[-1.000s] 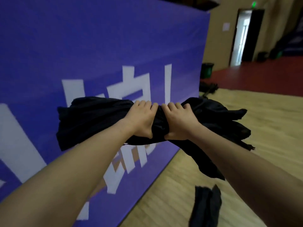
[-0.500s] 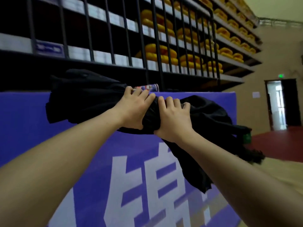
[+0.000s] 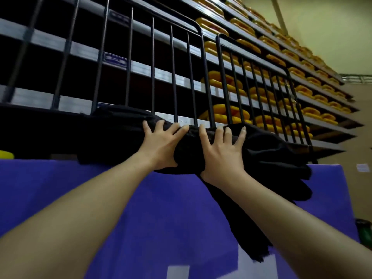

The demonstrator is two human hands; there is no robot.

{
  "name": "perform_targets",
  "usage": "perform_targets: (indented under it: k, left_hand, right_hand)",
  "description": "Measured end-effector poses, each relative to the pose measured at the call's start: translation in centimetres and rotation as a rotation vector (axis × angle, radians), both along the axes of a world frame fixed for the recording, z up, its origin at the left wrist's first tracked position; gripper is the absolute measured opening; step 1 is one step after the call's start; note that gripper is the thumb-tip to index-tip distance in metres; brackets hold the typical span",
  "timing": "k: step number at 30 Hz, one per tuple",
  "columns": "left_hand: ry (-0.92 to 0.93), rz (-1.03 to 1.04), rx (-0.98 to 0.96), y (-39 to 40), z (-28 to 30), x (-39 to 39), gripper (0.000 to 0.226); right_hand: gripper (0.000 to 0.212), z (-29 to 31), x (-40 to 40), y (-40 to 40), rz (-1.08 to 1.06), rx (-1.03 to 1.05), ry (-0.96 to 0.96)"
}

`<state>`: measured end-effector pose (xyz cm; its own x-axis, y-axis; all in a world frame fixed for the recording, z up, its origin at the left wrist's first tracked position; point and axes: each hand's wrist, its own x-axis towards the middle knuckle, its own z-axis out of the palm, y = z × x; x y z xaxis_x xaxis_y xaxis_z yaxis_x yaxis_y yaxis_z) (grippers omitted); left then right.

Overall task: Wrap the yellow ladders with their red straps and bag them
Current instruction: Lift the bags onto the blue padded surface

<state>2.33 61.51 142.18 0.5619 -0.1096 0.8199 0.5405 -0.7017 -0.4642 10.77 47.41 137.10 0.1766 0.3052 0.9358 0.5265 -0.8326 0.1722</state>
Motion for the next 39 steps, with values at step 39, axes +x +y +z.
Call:
perform_targets:
  k: [39]
  left_hand:
    - [-0.021, -0.124, -0.418, 16.0, 3.1, -1.7, 0.117]
  right_hand:
    - [0.132, 7.6, 1.8, 11.0, 0.095, -0.314, 0.016]
